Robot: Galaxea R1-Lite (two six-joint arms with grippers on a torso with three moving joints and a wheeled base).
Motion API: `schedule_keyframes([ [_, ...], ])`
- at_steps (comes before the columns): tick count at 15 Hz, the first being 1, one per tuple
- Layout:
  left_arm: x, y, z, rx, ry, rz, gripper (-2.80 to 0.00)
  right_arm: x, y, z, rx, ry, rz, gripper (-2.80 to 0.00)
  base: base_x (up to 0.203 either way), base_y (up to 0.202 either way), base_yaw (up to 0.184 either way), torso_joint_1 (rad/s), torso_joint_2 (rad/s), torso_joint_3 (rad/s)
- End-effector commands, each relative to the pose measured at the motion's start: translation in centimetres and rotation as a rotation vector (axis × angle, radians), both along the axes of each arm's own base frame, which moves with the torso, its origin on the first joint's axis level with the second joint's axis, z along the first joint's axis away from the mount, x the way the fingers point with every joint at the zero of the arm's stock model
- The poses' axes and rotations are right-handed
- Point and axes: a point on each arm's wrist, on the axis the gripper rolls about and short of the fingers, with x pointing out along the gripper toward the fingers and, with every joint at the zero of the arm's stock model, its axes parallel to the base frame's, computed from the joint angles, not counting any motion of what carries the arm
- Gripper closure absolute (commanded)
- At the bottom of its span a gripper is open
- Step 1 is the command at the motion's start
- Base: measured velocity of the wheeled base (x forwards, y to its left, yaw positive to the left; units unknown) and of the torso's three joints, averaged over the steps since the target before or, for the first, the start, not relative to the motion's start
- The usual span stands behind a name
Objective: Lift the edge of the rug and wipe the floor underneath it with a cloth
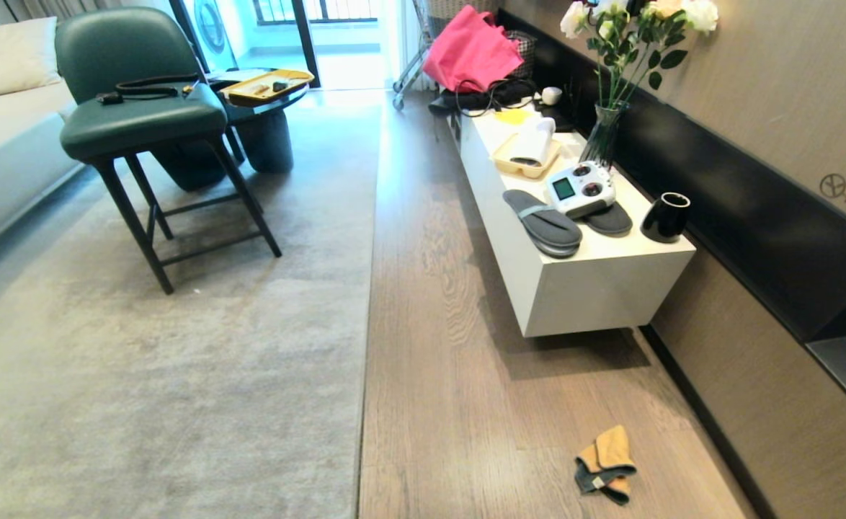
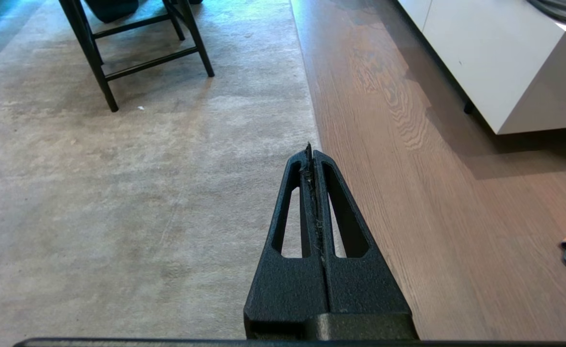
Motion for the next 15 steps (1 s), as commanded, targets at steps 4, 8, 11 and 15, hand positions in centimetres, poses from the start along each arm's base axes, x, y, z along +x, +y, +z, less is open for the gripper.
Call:
schedule_keyframes([
  [4,0.00,0.00,0.01,0.000,0.000,0.000,0.00,0.01,0.00,0.00,-0.001,0.001,0.000,0.00,0.000,0.000,0.000,0.000,0.00,0.000],
  [8,0.00,0.00,0.00,0.000,0.000,0.000,0.00,0.01,0.00,0.00,-0.001,0.001,0.000,0.00,0.000,0.000,0.000,0.000,0.00,0.000],
  [11,0.00,0.00,0.01,0.000,0.000,0.000,0.00,0.01,0.00,0.00,-0.001,0.001,0.000,0.00,0.000,0.000,0.000,0.000,0.00,0.000],
  [15,0.00,0.00,0.01,0.000,0.000,0.000,0.00,0.01,0.00,0.00,-0.003,0.001,0.000,0.00,0.000,0.000,0.000,0.000,0.00,0.000],
])
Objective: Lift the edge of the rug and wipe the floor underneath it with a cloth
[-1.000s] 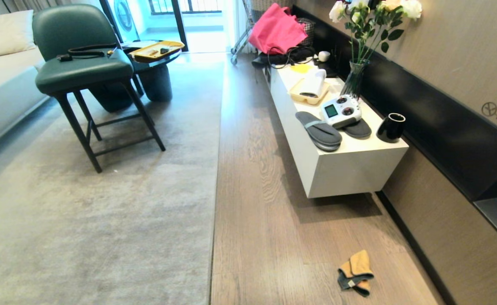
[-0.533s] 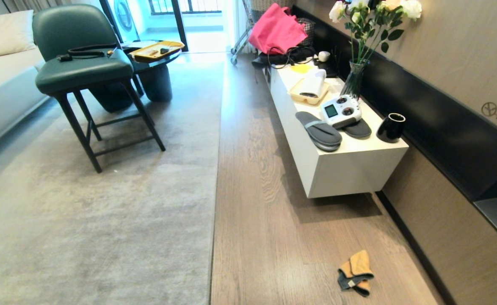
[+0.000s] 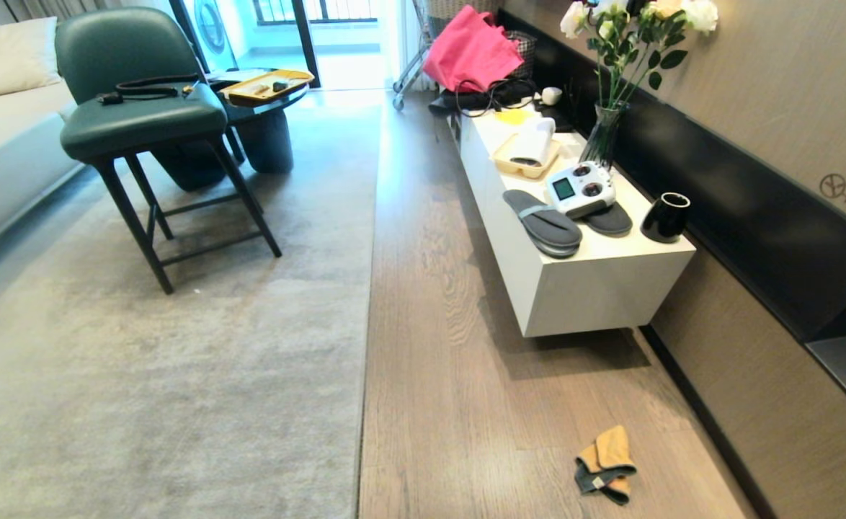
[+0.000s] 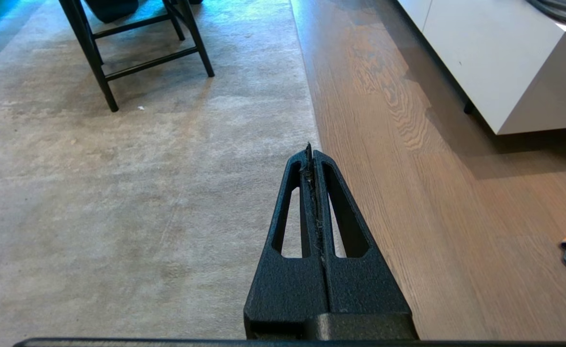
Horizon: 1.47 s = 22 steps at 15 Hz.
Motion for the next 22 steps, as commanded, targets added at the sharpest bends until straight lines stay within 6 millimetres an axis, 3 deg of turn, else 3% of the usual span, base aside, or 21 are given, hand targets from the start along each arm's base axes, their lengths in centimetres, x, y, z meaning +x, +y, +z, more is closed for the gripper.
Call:
schedule_keyframes([
  [1,0.00,0.00,0.00,0.000,0.000,0.000,0.00,0.01,0.00,0.00,0.000,0.001,0.001,0.00,0.000,0.000,0.000,0.000,0.00,0.000],
  [22,0.01,0.00,-0.03,0.000,0.001,0.000,0.00,0.01,0.01,-0.01,-0.008,0.002,0.003,0.00,0.000,0.000,0.000,0.000,0.00,0.000],
])
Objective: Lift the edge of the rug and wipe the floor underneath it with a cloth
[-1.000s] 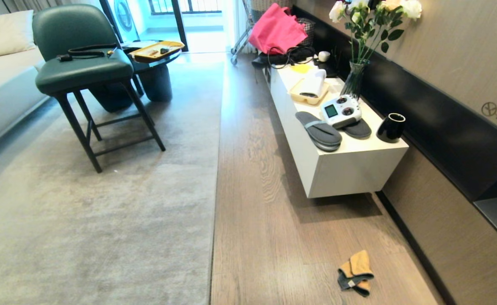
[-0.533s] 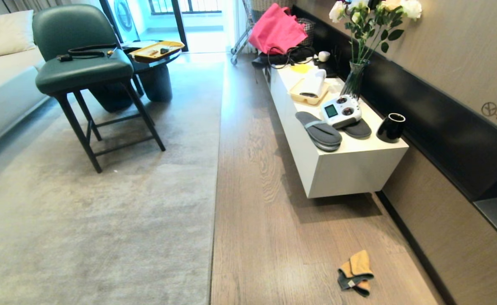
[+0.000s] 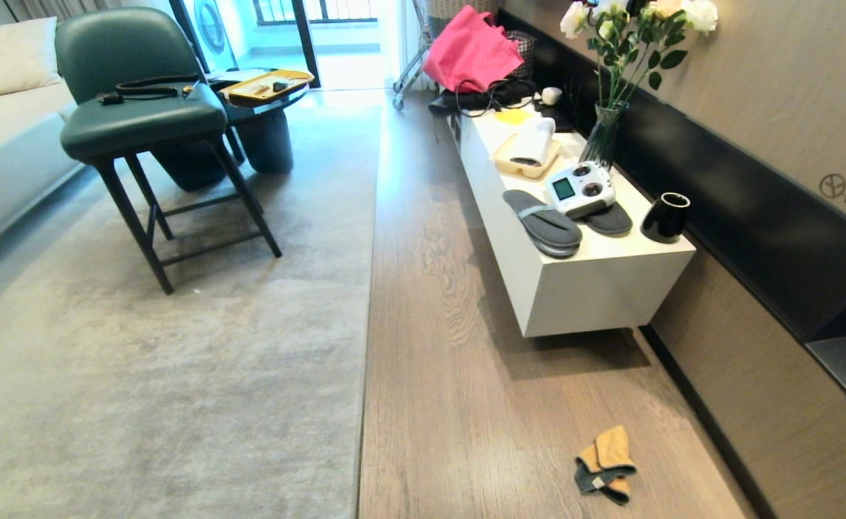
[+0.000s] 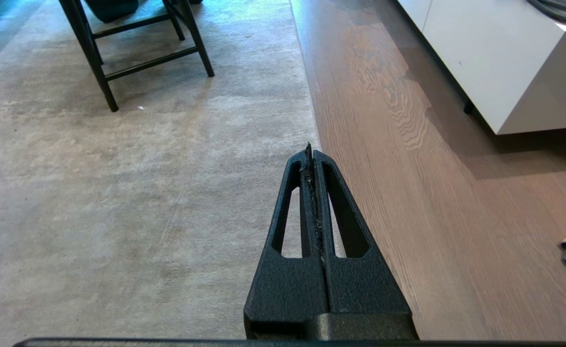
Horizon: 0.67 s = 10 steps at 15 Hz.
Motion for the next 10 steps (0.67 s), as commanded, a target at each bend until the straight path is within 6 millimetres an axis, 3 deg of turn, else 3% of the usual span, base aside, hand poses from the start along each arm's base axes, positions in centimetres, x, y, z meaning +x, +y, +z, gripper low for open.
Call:
schedule_keyframes([
  [1,0.00,0.00,0.01,0.001,0.000,0.000,0.00,0.01,0.00,0.01,-0.001,0.001,0.001,0.00,0.000,0.000,0.000,0.000,0.00,0.000],
  [10,0.00,0.00,0.01,0.001,0.000,0.000,0.00,0.01,0.00,0.01,0.001,0.001,0.001,0.00,0.000,0.000,0.000,0.000,0.00,0.000],
])
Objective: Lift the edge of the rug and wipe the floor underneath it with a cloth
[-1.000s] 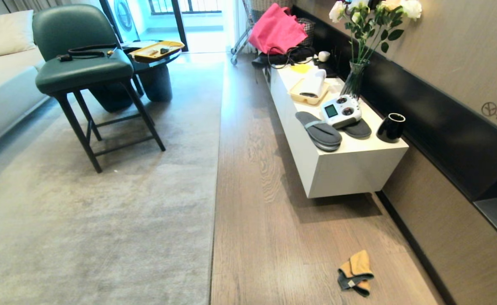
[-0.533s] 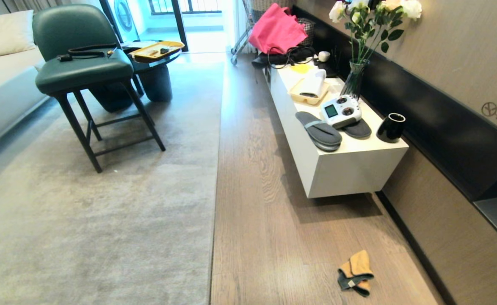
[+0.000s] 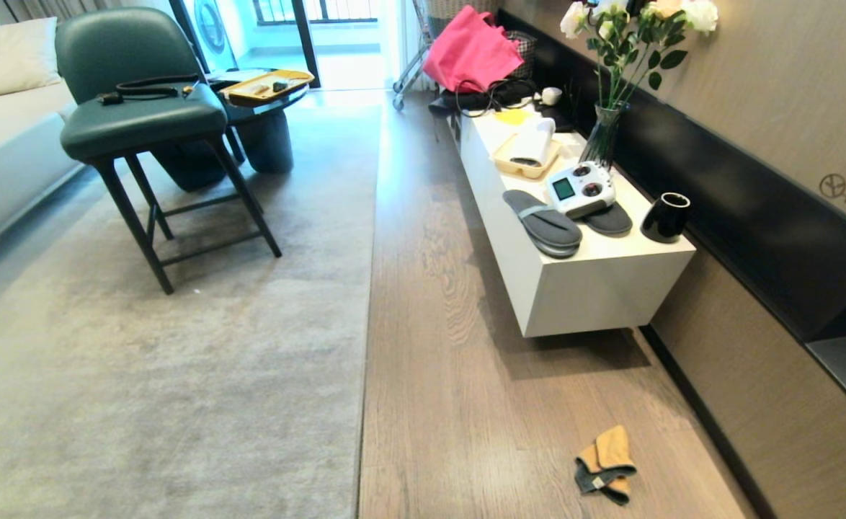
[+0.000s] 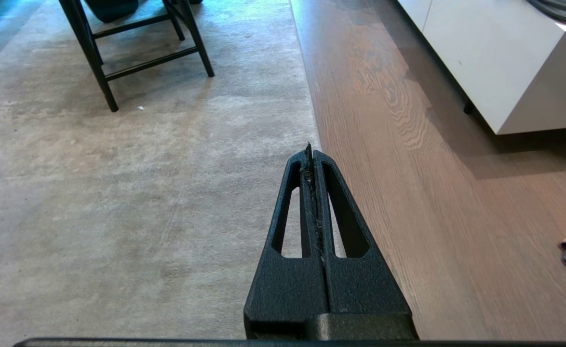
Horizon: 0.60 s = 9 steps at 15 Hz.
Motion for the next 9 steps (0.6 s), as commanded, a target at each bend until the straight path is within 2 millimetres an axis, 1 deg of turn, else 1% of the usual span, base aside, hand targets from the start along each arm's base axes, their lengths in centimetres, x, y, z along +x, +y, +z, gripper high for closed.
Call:
schedule_keyframes([
  [1,0.00,0.00,-0.01,0.000,0.000,0.000,0.00,0.01,0.00,0.01,-0.002,0.001,0.001,0.00,0.000,0.000,0.000,0.000,0.00,0.000],
  [5,0.00,0.00,-0.01,0.000,0.000,0.000,0.00,0.01,0.00,-0.01,-0.002,0.002,0.001,0.00,0.000,0.000,0.000,0.000,0.00,0.000],
  [6,0.00,0.00,0.01,0.000,0.000,0.000,0.00,0.01,0.00,-0.01,-0.002,0.002,0.001,0.00,0.000,0.000,0.000,-0.011,-0.05,-0.086],
  [7,0.00,0.00,0.00,0.000,0.000,0.000,0.00,0.01,0.00,0.00,-0.001,0.002,0.001,0.00,0.000,0.000,0.000,-0.044,-0.21,-0.258],
  [9,0.00,0.00,0.01,0.000,0.000,0.000,0.00,0.01,0.00,0.01,0.002,0.001,0.001,0.00,0.000,0.000,0.000,-0.040,-0.33,-0.381],
])
